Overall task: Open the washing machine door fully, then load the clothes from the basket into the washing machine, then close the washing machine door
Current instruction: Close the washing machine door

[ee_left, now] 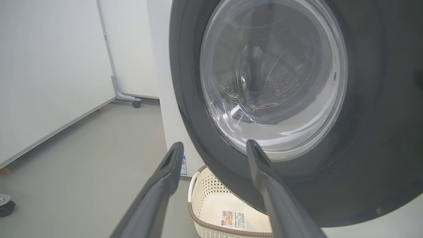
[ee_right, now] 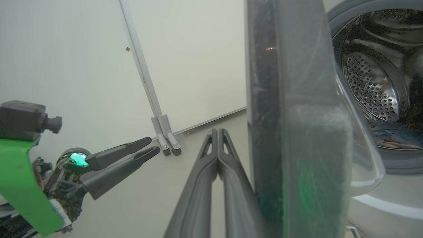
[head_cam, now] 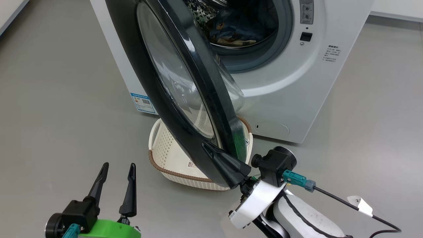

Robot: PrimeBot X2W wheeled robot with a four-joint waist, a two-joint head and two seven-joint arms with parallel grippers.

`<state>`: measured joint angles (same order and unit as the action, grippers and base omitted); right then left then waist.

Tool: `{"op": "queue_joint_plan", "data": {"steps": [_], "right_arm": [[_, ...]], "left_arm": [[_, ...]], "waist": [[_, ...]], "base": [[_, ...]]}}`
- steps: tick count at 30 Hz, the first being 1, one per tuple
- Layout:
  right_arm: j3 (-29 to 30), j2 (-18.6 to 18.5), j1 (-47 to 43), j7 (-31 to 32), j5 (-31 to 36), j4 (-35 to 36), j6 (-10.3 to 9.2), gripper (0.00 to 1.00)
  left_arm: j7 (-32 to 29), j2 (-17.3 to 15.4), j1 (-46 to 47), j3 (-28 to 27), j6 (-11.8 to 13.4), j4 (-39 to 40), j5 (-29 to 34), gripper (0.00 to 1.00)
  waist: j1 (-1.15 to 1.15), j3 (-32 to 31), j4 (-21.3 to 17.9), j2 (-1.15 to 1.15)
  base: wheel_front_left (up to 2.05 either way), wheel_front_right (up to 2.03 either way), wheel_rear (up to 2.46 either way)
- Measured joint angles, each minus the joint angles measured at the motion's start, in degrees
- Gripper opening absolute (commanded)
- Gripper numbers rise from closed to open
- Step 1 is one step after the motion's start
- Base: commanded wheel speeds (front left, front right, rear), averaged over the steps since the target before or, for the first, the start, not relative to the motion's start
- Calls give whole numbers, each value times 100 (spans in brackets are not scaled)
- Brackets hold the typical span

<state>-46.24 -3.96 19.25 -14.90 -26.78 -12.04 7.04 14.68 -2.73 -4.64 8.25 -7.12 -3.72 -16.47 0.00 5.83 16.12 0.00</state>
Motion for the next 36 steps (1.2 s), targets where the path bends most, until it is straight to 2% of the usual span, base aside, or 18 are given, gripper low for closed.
{"op": "queue_joint_plan", "data": {"steps": [24, 36], "right_arm": [[742, 30, 367, -1, 78, -53, 48, 0], [1237, 8, 768, -1, 261, -69, 47, 0]], "left_arm": [[1, 1, 152, -26, 0, 169, -49, 100], [1, 5, 364, 232, 0, 235, -52, 100]], "waist": [[0, 431, -284, 0], [0, 820, -384, 0]], "base": [[0, 0, 0], [0, 0, 0]]}}
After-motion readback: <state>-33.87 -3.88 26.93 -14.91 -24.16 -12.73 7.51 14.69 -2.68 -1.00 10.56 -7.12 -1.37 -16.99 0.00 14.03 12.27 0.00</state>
